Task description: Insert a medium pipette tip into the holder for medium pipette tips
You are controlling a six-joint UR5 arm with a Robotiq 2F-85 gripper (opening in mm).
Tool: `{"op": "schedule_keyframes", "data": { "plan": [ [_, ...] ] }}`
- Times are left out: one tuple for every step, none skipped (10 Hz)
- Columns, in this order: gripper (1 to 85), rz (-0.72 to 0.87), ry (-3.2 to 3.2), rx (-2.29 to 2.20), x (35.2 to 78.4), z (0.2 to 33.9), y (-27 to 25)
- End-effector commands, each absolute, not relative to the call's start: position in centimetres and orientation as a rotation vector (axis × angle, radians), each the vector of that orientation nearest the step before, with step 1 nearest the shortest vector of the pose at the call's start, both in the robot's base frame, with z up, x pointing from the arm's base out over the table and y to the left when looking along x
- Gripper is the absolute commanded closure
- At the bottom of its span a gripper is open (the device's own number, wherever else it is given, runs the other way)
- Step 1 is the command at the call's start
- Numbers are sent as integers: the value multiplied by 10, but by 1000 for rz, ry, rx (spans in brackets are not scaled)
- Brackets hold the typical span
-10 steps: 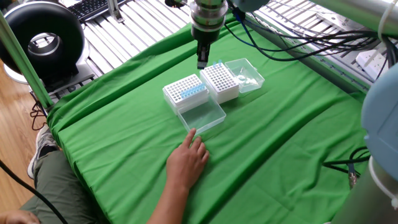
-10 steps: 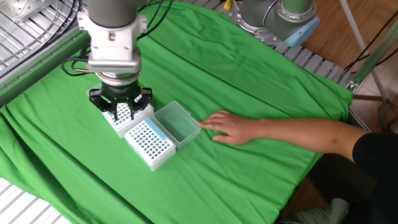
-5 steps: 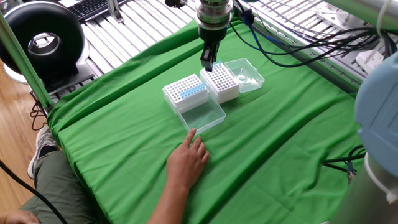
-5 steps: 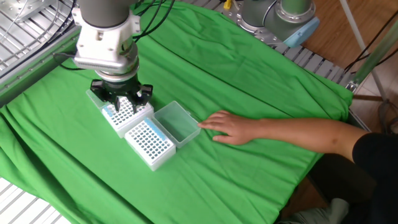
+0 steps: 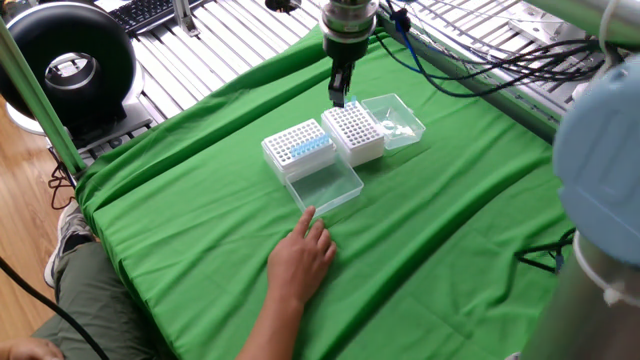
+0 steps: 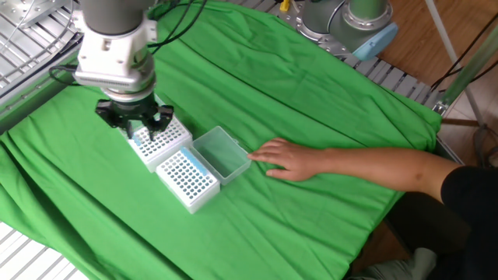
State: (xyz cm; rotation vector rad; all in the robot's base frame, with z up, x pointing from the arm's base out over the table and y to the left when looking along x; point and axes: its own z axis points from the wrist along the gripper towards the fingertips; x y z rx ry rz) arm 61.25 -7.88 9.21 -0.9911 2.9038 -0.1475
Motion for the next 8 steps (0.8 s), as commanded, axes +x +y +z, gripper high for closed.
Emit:
{"op": "schedule_keyframes", "data": {
  "plan": [
    [463,-128,2853,-1035,630,81,-85],
    [463,-119,2848,-1035,632,79,-83],
    [463,-113,2844,-1043,631,78,-82],
    [473,-108,2837,-1050,631,77,-82],
    [487,-105,2828,-1054,632,73,-84],
    [490,-101,2825,-1060,631,71,-85],
    [500,-97,2832,-1062,627,70,-87],
    [513,-94,2838,-1062,624,68,-88]
  ]
}}
